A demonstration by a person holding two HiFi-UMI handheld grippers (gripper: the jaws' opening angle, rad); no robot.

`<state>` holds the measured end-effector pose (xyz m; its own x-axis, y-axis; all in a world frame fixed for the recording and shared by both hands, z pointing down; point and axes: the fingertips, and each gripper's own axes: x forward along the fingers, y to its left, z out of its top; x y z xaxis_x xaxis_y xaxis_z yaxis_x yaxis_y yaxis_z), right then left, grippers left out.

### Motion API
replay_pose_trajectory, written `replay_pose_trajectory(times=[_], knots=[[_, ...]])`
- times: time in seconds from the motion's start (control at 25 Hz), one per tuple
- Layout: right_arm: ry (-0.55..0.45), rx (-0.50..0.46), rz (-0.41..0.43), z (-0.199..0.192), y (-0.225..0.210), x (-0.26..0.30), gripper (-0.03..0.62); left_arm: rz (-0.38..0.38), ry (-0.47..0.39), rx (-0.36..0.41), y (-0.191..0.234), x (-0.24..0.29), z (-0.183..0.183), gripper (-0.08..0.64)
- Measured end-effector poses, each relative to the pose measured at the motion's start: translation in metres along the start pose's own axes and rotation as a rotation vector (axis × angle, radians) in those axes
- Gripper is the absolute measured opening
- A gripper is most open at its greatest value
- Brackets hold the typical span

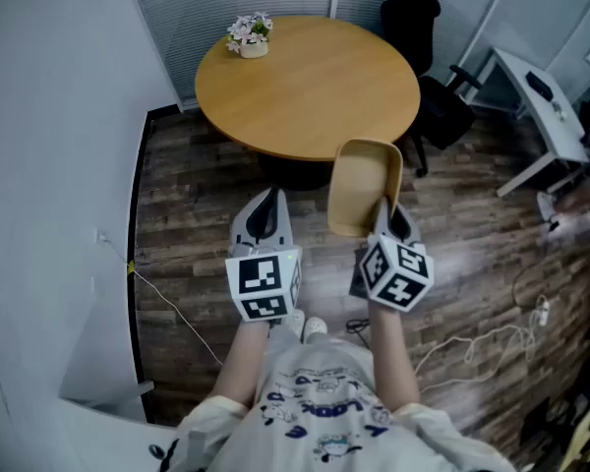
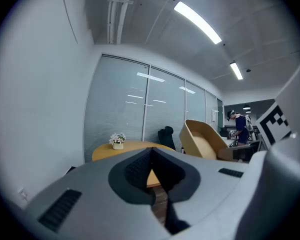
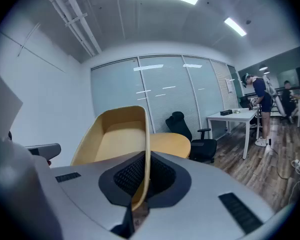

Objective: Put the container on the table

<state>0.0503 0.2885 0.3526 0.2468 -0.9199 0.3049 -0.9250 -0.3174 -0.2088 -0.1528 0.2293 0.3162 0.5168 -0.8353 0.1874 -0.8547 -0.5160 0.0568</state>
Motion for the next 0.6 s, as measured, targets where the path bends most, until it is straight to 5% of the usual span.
replay_pose_trajectory(times=[0.6], knots=[[0.011,0.003,-0.024,-0.007,0.011,0.013,0.006,-0.017,0.009,-0.011,0.016,0.011,-0.004,0.003]])
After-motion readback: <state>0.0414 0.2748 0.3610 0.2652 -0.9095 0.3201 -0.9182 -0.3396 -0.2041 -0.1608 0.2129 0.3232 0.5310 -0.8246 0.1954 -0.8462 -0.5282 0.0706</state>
